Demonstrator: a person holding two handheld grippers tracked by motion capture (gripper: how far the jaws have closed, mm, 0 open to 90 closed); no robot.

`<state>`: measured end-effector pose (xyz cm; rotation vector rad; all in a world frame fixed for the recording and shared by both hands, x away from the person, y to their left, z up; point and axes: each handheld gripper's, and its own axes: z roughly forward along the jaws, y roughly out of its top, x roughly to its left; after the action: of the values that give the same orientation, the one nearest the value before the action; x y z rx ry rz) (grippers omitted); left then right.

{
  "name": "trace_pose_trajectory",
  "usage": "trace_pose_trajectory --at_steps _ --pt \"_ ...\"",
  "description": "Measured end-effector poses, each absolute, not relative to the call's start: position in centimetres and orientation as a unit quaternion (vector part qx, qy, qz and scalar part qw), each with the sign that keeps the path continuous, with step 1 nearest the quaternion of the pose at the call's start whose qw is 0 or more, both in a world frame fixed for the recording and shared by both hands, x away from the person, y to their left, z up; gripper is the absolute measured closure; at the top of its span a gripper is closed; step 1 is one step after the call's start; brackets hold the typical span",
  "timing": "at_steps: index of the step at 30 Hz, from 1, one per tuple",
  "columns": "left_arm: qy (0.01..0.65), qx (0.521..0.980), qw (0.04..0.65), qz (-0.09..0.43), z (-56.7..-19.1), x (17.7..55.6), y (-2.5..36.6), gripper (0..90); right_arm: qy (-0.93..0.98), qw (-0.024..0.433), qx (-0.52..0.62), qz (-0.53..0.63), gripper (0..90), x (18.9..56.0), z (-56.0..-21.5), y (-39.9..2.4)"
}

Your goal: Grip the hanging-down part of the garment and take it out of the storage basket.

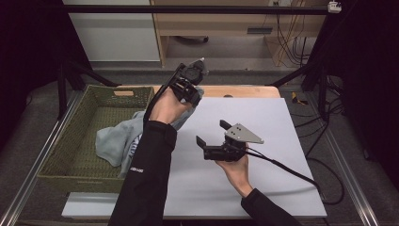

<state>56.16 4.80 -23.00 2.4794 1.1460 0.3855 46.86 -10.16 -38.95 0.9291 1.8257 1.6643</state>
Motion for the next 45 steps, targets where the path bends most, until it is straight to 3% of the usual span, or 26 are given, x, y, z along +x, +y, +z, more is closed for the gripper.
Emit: trace_pose_trajectory --at_steps 39,45 --pt "0.404 0.884 0.192 0.139 -22.8 56.1 5.3 79.4 0.687 0.241 0.322 0.604 3.5 51.5 -41.4 -2.8" --pt "0.405 0.883 0.192 0.139 -22.8 56.0 5.3 79.5 0.682 0.222 0.347 0.604 4.6 52.2 -42.1 -2.2"
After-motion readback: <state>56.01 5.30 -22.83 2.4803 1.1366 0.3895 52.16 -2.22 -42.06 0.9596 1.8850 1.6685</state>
